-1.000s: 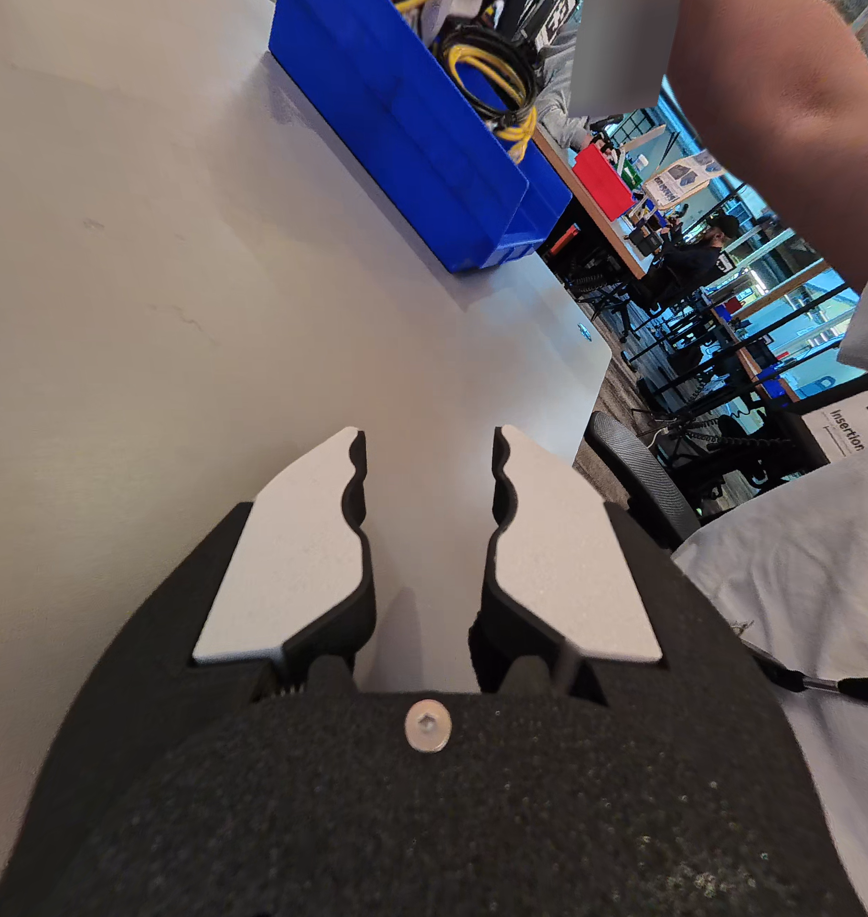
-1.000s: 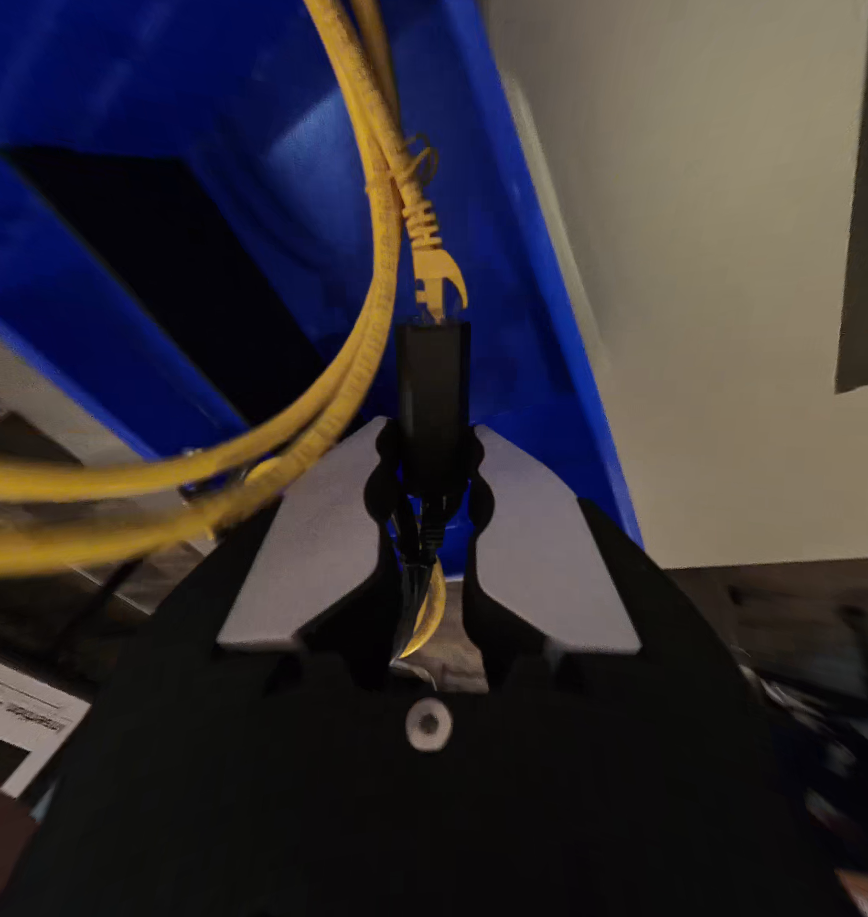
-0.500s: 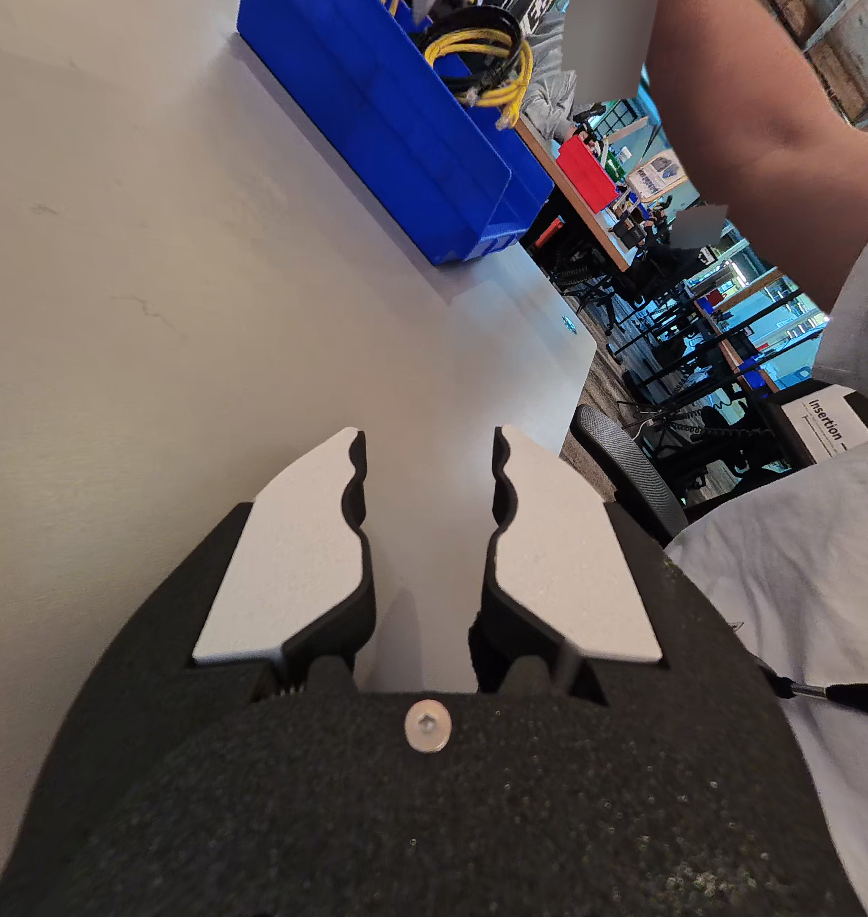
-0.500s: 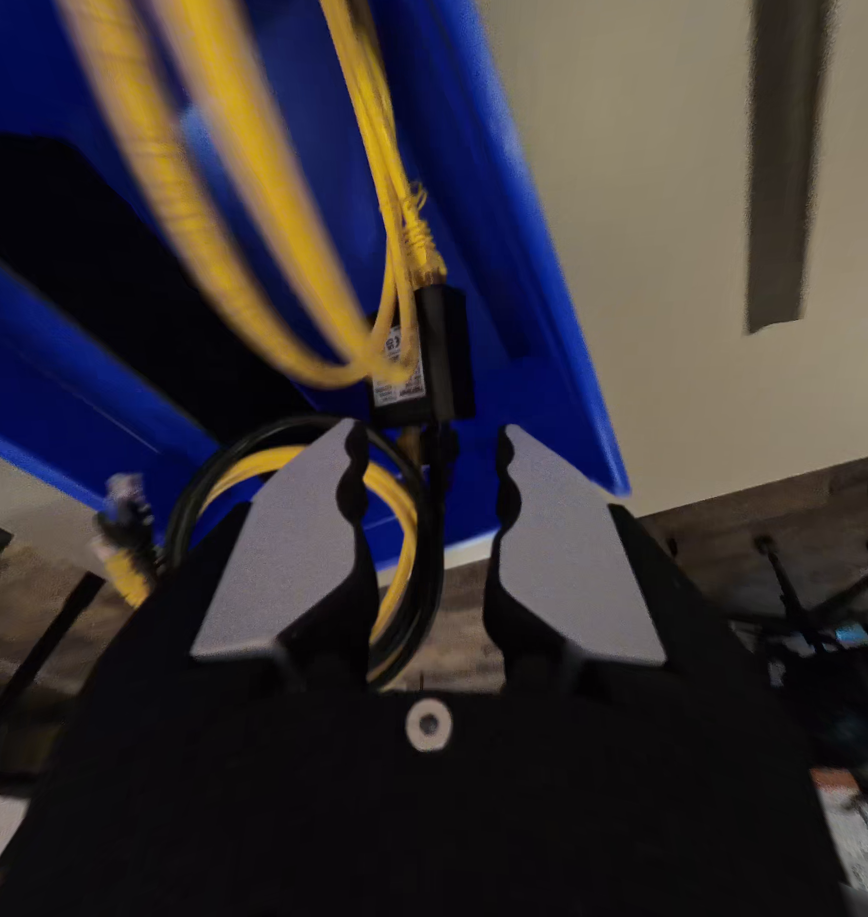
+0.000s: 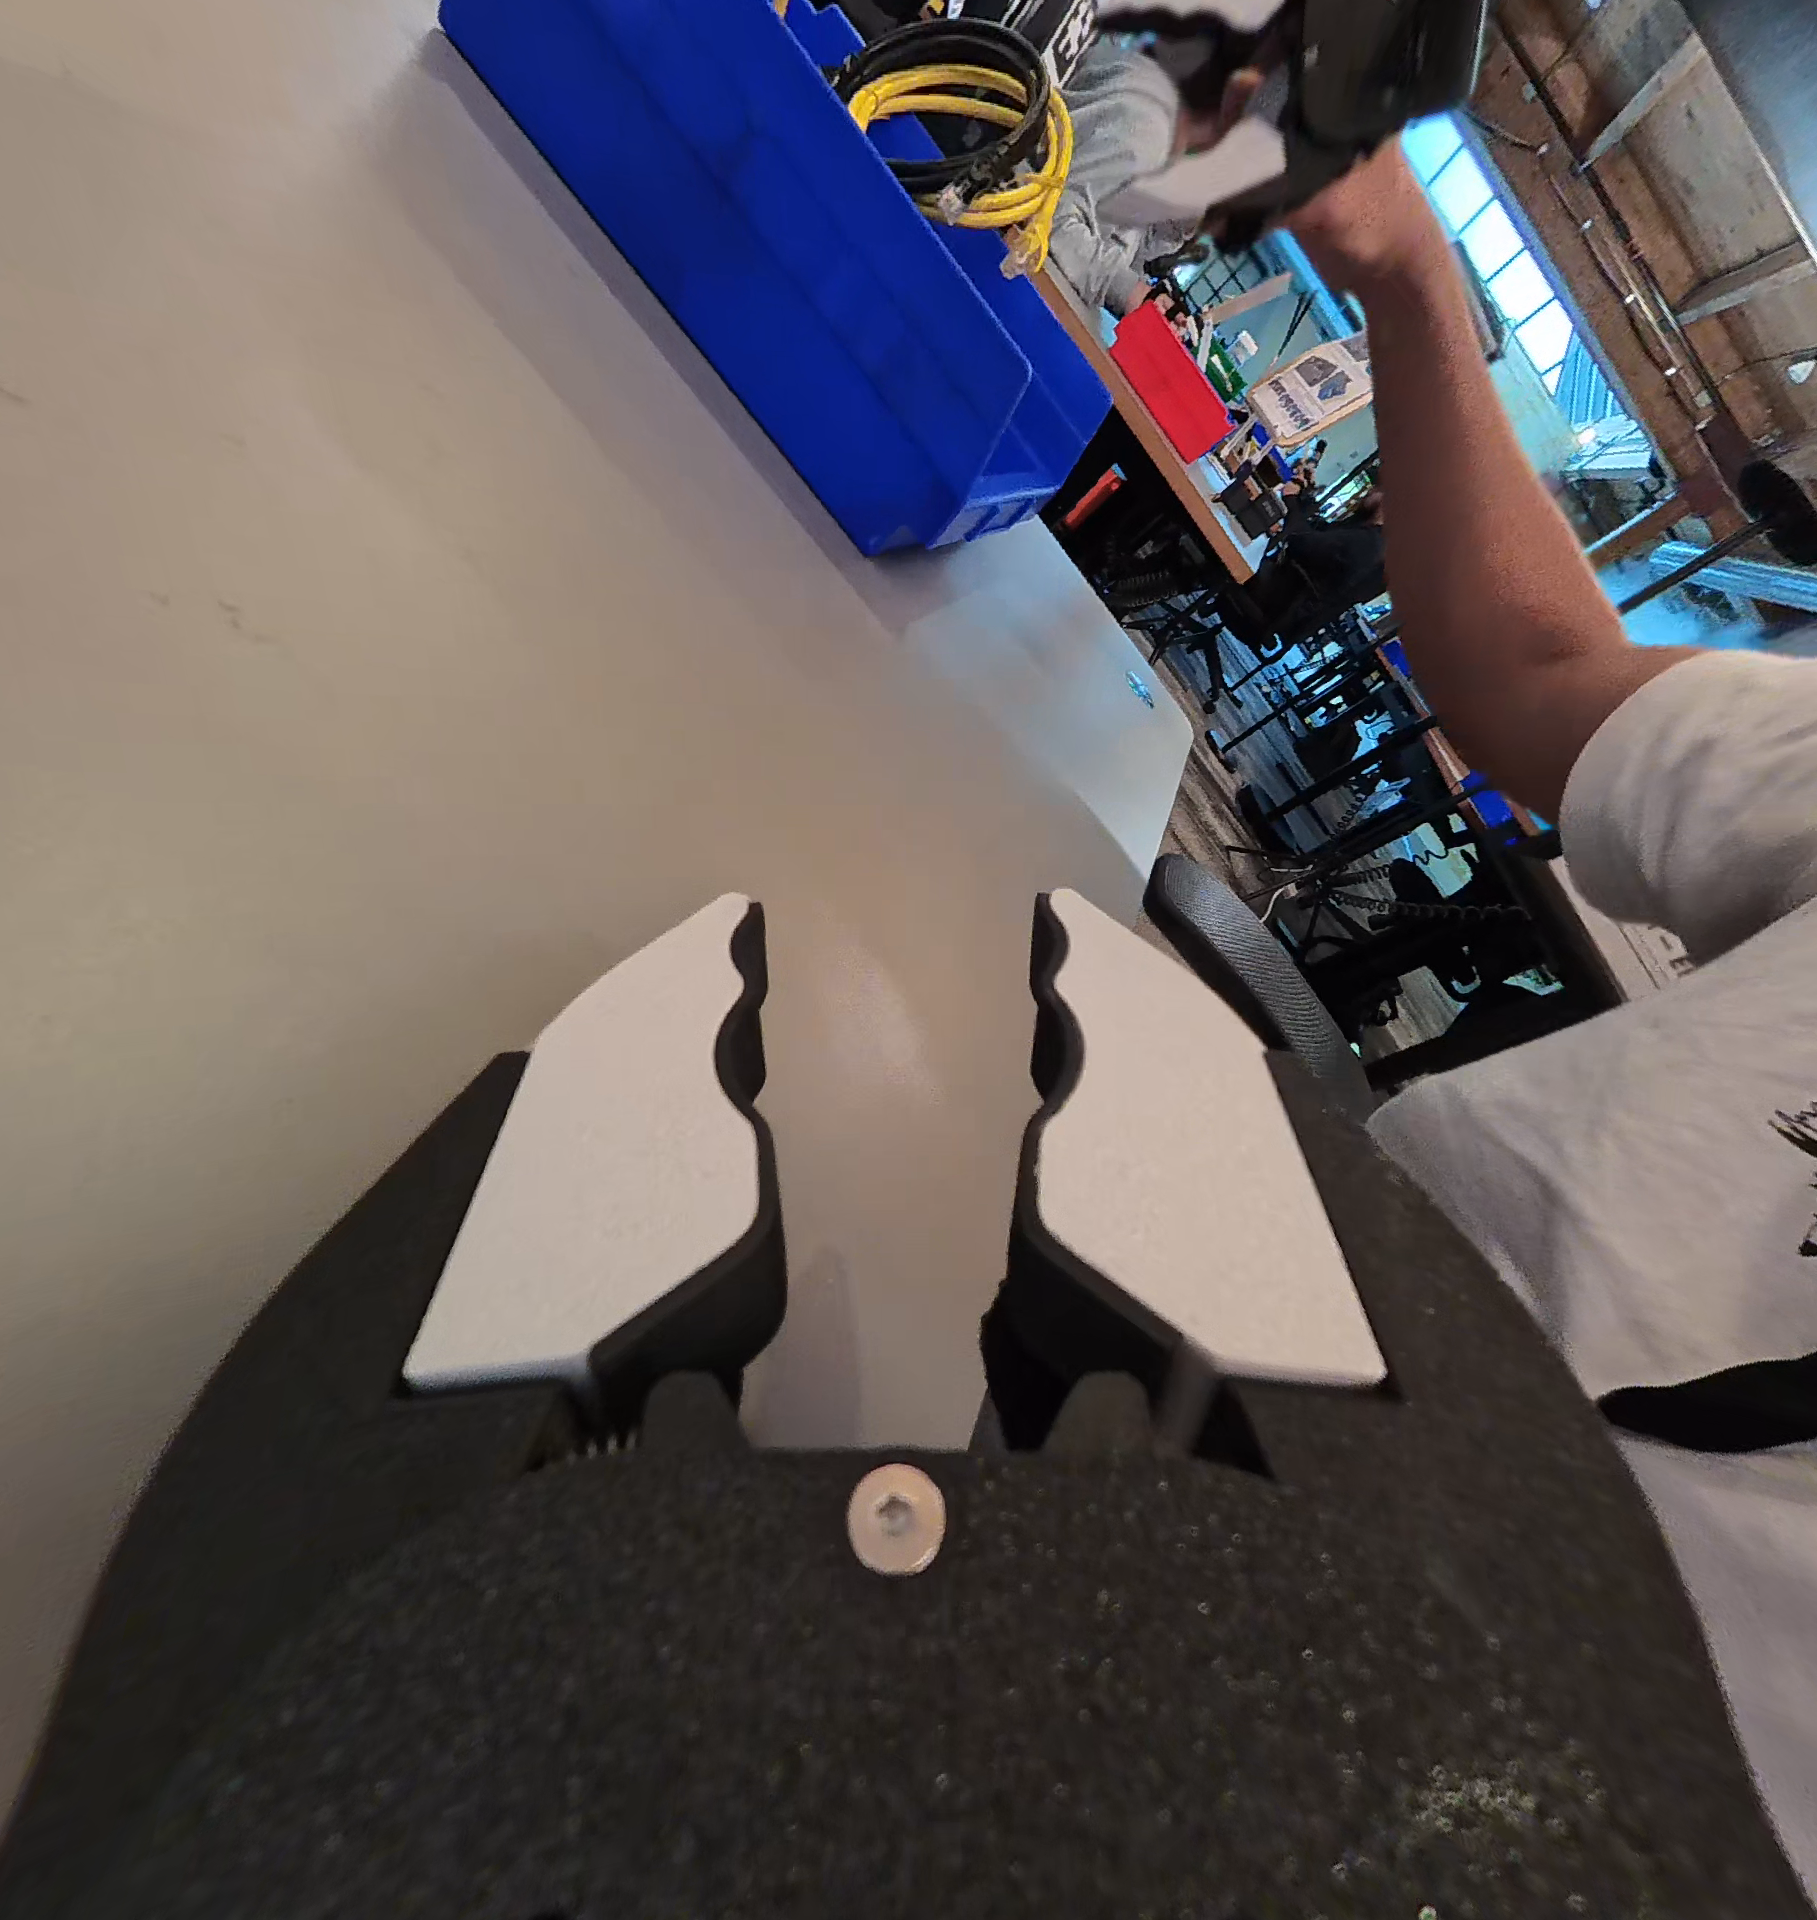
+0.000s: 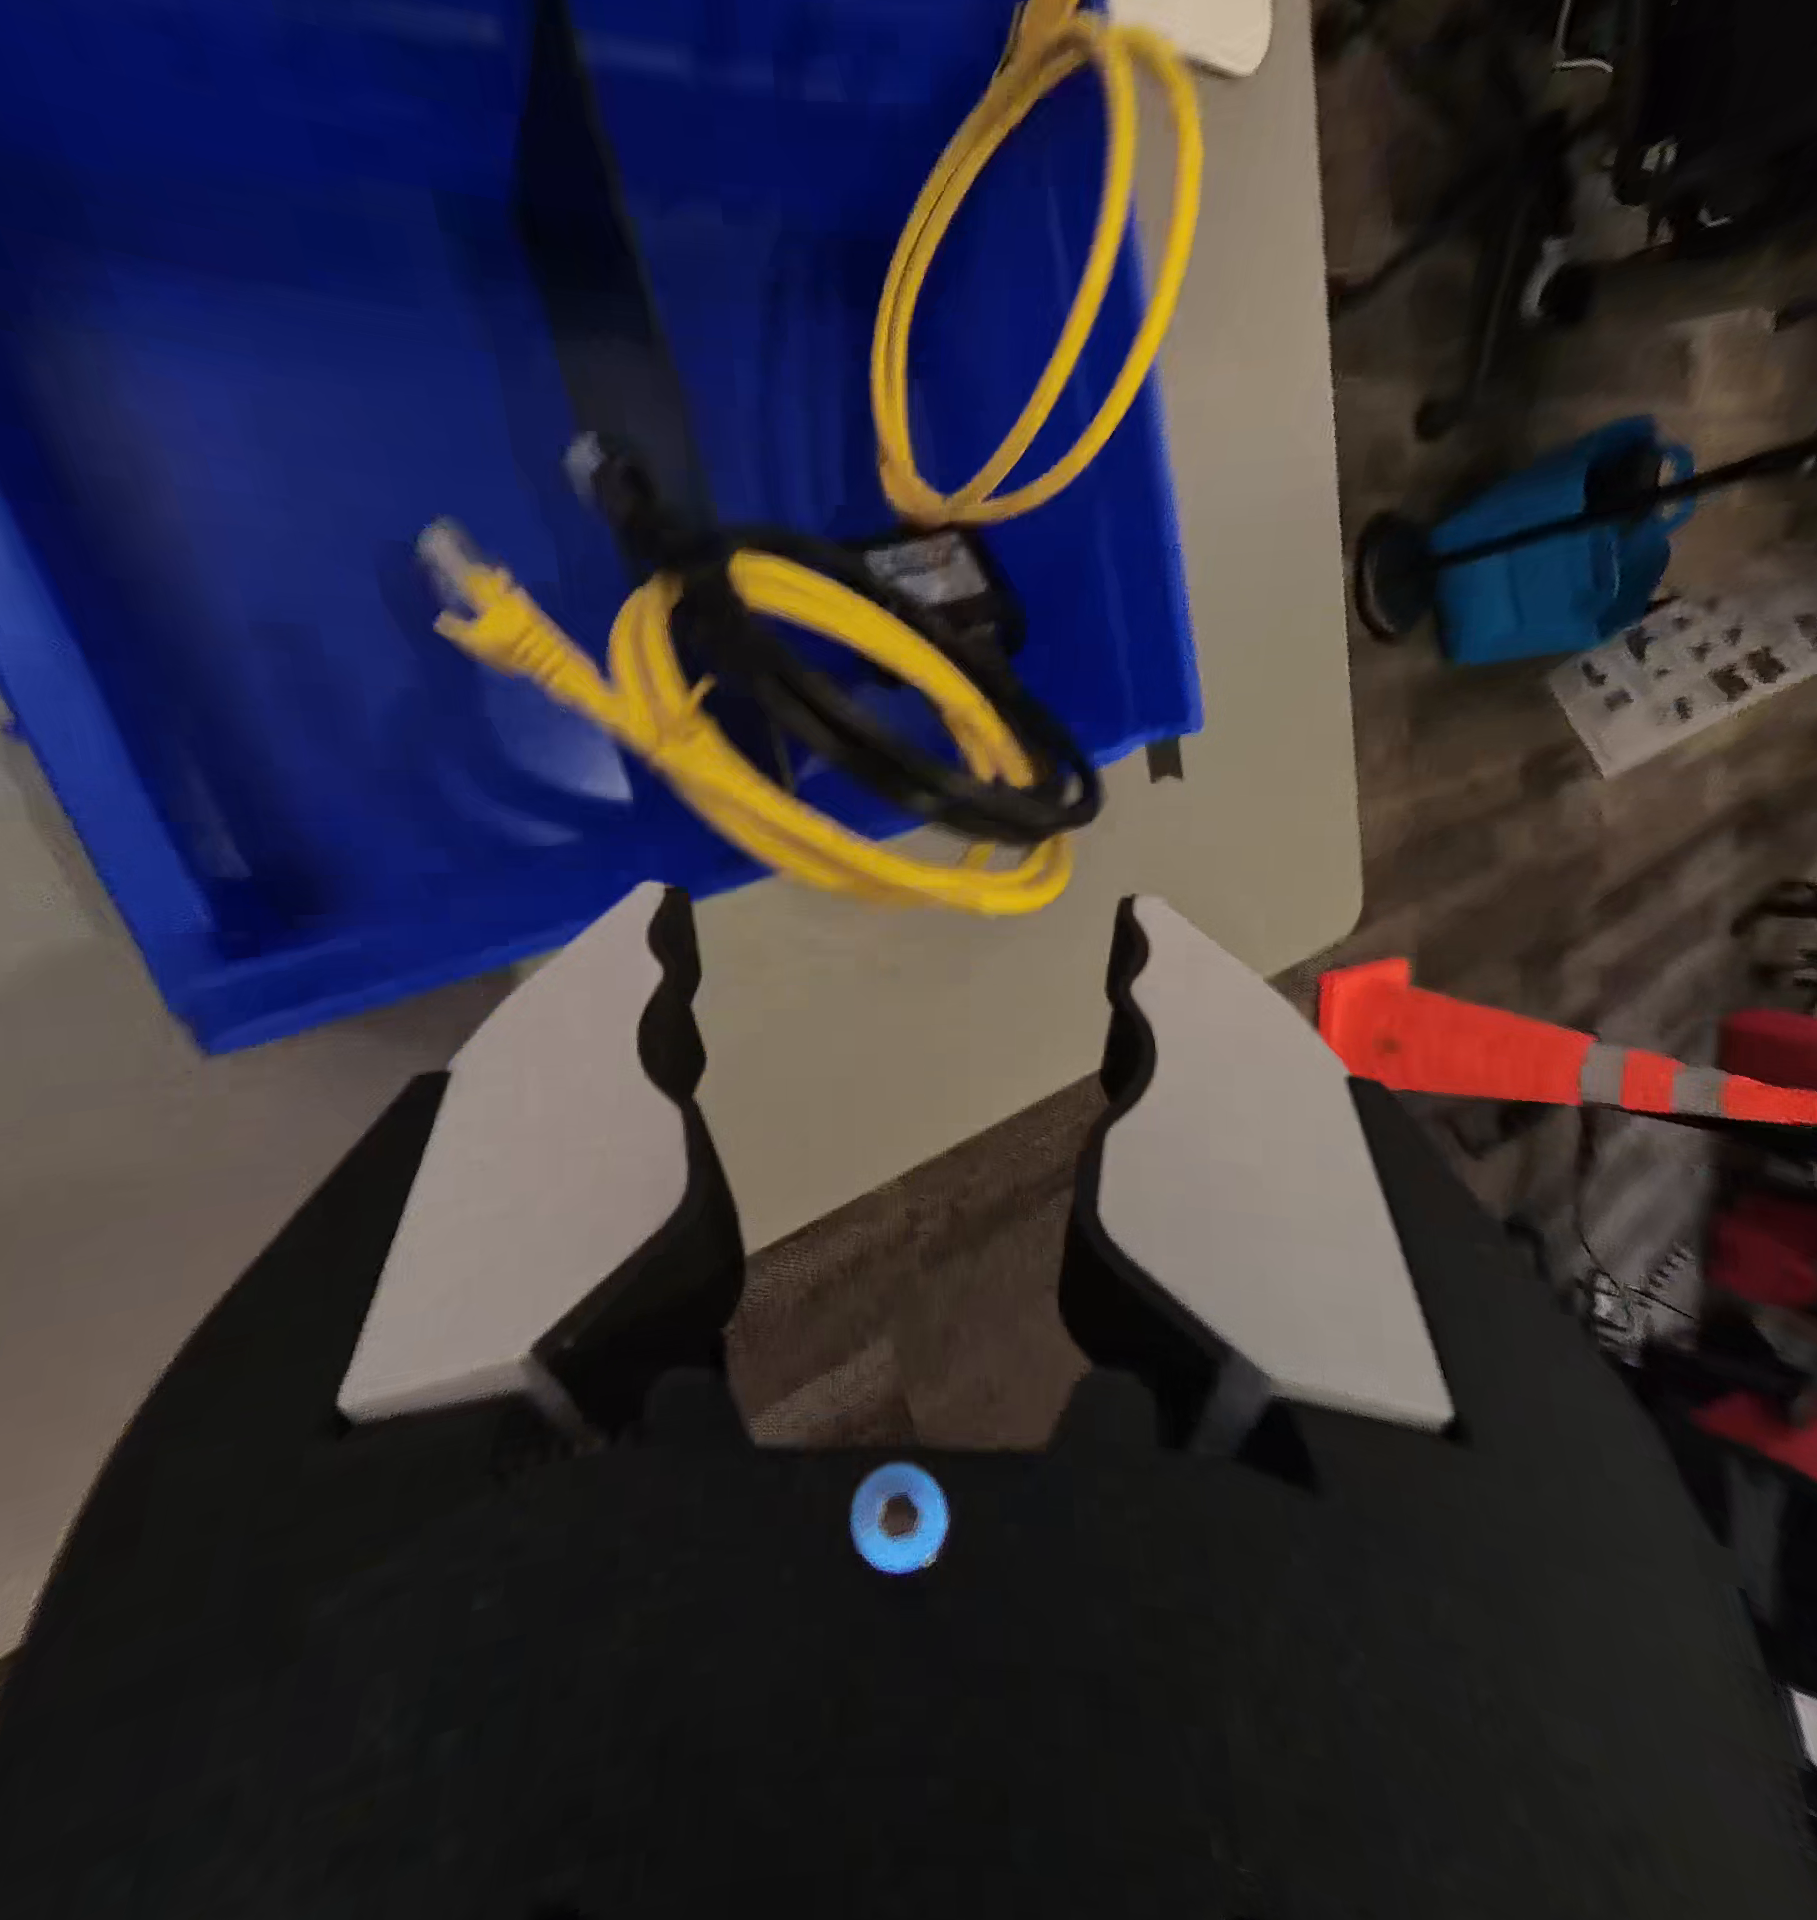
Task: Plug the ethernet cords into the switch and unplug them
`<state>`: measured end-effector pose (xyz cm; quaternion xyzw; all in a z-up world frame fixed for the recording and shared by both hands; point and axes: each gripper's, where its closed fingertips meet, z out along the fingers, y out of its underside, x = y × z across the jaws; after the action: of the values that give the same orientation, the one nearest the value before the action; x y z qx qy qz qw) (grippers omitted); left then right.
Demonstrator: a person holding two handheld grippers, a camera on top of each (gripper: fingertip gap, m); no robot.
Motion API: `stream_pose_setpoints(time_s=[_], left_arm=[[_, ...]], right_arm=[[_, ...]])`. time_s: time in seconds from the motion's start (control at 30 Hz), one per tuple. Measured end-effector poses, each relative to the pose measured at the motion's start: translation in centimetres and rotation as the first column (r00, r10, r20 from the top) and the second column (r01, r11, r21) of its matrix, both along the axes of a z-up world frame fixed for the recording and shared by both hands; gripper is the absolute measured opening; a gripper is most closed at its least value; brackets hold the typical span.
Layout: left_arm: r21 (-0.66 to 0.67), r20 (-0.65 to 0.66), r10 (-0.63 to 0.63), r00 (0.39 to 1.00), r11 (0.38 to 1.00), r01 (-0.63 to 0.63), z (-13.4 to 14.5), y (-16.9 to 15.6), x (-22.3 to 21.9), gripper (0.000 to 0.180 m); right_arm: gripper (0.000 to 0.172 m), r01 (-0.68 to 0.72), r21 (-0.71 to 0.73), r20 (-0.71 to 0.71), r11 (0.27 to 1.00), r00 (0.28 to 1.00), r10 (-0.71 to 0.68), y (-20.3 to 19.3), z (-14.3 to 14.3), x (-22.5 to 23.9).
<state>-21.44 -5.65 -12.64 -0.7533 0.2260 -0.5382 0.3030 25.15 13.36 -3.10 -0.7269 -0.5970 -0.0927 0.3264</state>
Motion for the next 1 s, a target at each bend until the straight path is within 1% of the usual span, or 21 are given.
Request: stream_pose_setpoints(time_s=[0.07,0.1,0.17,0.23,0.27,0.33,0.37,0.47,0.5,0.53,0.6,0.67,0.8,0.87,0.93,1.0], left_arm=[[0.000,-0.004,-0.009,1.000,1.000,0.009,-0.1,0.0,0.3,0.048],[0.004,-0.009,-0.013,1.000,1.000,0.013,-0.1,0.0,0.5,0.048],[0.015,-0.009,-0.020,1.000,1.000,0.020,0.0,0.1,0.8,0.048],[0.031,0.004,-0.031,1.000,0.999,0.031,0.5,0.0,1.3,0.047],[0.041,0.010,-0.038,0.999,0.998,0.038,0.7,-0.1,1.5,0.047],[0.067,0.006,-0.054,0.999,0.996,0.054,1.1,-0.5,1.9,0.047],[0.084,-0.006,-0.058,0.998,0.995,0.059,1.1,-0.7,2.1,0.047],[0.138,-0.044,-0.059,0.997,0.988,0.065,1.2,-1.1,2.2,0.046],[0.150,-0.051,-0.059,0.997,0.986,0.066,1.2,-1.1,2.3,0.045],[0.155,-0.055,-0.060,0.997,0.986,0.068,1.2,-1.2,2.3,0.045],[0.142,-0.052,-0.068,0.996,0.987,0.074,1.1,-1.3,2.3,0.045],[0.132,-0.040,-0.069,0.997,0.988,0.073,1.2,-1.4,2.2,0.046],[0.139,-0.041,-0.055,0.998,0.989,0.060,1.2,-1.3,1.8,0.045],[0.134,-0.031,-0.052,0.998,0.989,0.056,1.3,-1.4,1.7,0.045],[0.130,-0.026,-0.055,0.998,0.990,0.058,1.3,-1.4,1.8,0.045],[0.129,-0.029,-0.062,0.998,0.989,0.066,1.3,-1.5,2.0,0.045]], right_arm=[[0.074,-0.031,0.077,0.055,0.997,0.998,0.027,-1.5,-1.0,0.7],[0.076,-0.052,0.120,0.130,0.991,0.991,0.037,-1.7,-1.6,1.1],[0.075,-0.086,0.213,0.264,0.973,0.964,0.028,-0.9,-2.0,1.5],[0.070,-0.133,0.262,0.275,0.956,0.960,0.058,0.3,-2.0,-0.1],[0.059,-0.151,0.252,0.262,0.956,0.961,0.082,0.8,-2.1,-1.1],[0.031,-0.188,0.195,0.276,0.963,0.952,0.130,1.4,-2.1,-2.4],[0.021,-0.204,0.169,0.284,0.964,0.947,0.151,1.8,-1.7,-3.0],[0.013,-0.164,-0.015,0.248,0.986,0.955,0.162,2.9,-0.1,-5.1],[0.013,-0.151,-0.104,0.240,0.983,0.955,0.172,3.2,0.0,-5.9],[0.013,-0.127,-0.164,0.262,0.978,0.950,0.168,3.9,0.0,-6.4],[0.013,-0.081,-0.230,0.351,0.970,0.923,0.161,5.8,-0.2,-6.7],[0.012,-0.039,-0.265,0.403,0.964,0.903,0.147,7.8,-1.0,-6.8],[0.013,0.003,-0.351,0.305,0.936,0.946,0.112,9.7,-2.3,-8.1],[0.012,0.043,-0.398,0.305,0.917,0.948,0.087,10.1,-2.6,-8.2],[0.012,0.067,-0.412,0.369,0.909,0.924,0.099,10.6,-2.7,-8.2],[0.012,0.103,-0.388,0.470,0.916,0.877,0.100,11.9,-3.1,-8.1]])
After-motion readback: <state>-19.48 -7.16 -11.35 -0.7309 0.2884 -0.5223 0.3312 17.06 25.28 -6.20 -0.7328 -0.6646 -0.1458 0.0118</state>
